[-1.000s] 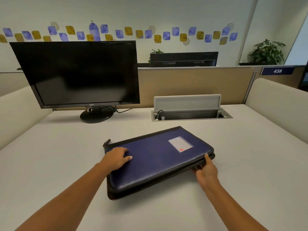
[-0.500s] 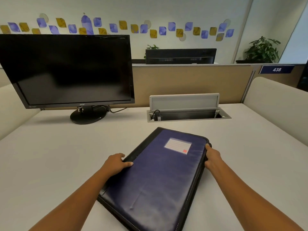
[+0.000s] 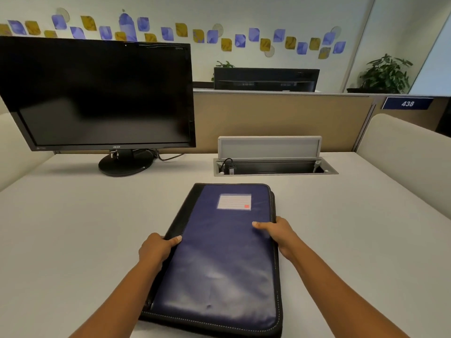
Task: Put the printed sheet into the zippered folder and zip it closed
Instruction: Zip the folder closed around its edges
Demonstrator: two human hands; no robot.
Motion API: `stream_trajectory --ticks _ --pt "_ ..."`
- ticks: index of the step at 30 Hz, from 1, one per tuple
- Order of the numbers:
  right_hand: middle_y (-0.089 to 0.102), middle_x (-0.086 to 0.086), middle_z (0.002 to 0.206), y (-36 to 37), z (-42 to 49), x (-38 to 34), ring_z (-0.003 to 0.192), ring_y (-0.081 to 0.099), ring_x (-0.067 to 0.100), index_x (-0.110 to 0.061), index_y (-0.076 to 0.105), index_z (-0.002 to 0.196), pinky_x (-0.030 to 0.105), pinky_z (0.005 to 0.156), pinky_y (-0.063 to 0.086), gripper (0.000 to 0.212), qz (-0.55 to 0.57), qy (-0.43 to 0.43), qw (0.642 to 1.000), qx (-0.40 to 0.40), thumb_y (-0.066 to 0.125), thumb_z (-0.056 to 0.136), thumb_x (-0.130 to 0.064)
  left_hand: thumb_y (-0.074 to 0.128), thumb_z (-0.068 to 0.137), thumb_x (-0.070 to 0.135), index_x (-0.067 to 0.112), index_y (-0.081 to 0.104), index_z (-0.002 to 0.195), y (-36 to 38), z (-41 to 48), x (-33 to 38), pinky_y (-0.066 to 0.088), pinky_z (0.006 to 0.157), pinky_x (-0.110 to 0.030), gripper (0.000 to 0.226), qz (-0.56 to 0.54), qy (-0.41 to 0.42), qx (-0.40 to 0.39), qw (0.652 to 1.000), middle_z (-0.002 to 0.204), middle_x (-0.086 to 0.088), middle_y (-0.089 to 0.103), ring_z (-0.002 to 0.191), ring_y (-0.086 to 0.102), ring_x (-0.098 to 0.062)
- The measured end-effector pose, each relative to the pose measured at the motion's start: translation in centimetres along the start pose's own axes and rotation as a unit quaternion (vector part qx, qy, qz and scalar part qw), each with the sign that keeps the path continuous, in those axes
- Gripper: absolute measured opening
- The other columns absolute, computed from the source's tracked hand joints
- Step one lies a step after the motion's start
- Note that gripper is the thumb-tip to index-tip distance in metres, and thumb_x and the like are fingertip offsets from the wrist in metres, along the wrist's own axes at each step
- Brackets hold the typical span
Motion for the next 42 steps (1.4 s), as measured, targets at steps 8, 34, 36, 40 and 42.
stream_trajectory --ticks 8,34,36,40,42 --pt "0.054 0.011 0.128 2.1 -0.1 -1.1 0.110 0.055 0.030 -0.012 0.042 0.127 0.041 0.095 0.049 0.057 -0.134 -0.077 0.987 -0.031 0.071 0.077 -0.016 0.066 0.077 0.049 0.000 0.057 0.111 -0.1 -1.6 -0.9 0.048 0.089 -0.049 0.061 0.043 -0.039 0.067 0.996 0.113 -0.021 0.057 0.101 0.054 -0.039" --pt "0.008 0.007 0.157 4.8 -2.3 3.5 0.143 0.013 0.029 -0.025 0.011 0.146 0.044 0.115 0.020 0.062 -0.458 -0.142 0.872 0.099 0.027 0.093 -0.054 0.021 0.090 0.061 0.020 0.001 0.147 3.3 -3.2 -1.1 0.003 0.116 -0.043 0.073 0.357 0.260 0.035 0.897 0.157 -0.005 -0.002 0.144 -0.004 -0.024" --pt "0.008 0.007 0.157 4.8 -2.3 3.6 0.143 0.012 0.029 -0.025 0.010 0.146 0.044 0.115 0.018 0.062 -0.464 -0.142 0.868 0.101 0.026 0.093 -0.054 0.020 0.090 0.061 0.019 0.000 0.147 3.4 -3.2 -1.2 0.001 0.116 -0.043 0.073 0.359 0.261 0.034 0.895 0.157 -0.005 -0.003 0.144 -0.005 -0.024" --pt "0.005 0.008 0.157 5.0 -2.1 3.9 0.144 0.008 0.029 -0.024 0.008 0.146 0.045 0.116 0.012 0.063 -0.482 -0.142 0.859 0.100 0.023 0.093 -0.055 0.019 0.090 0.061 0.019 -0.001 0.147 3.6 -3.1 -1.3 0.001 0.116 -0.043 0.073 0.364 0.264 0.038 0.892 0.157 -0.006 -0.003 0.144 -0.005 -0.025" --pt "0.004 0.008 0.157 5.1 -2.1 3.9 0.145 0.004 0.027 -0.023 0.006 0.146 0.045 0.117 0.007 0.063 -0.495 -0.146 0.851 0.097 0.021 0.093 -0.054 0.018 0.090 0.061 0.018 -0.001 0.147 3.6 -3.2 -1.3 0.001 0.116 -0.043 0.073 0.368 0.267 0.041 0.890 0.157 -0.006 -0.003 0.144 -0.005 -0.025"
Point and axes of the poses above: each hand's wrist, its own z-axis towards the middle knuckle, its own y-axis out of the palm, x = y × z, the point moved 2 cm from there along z, towards the middle knuckle
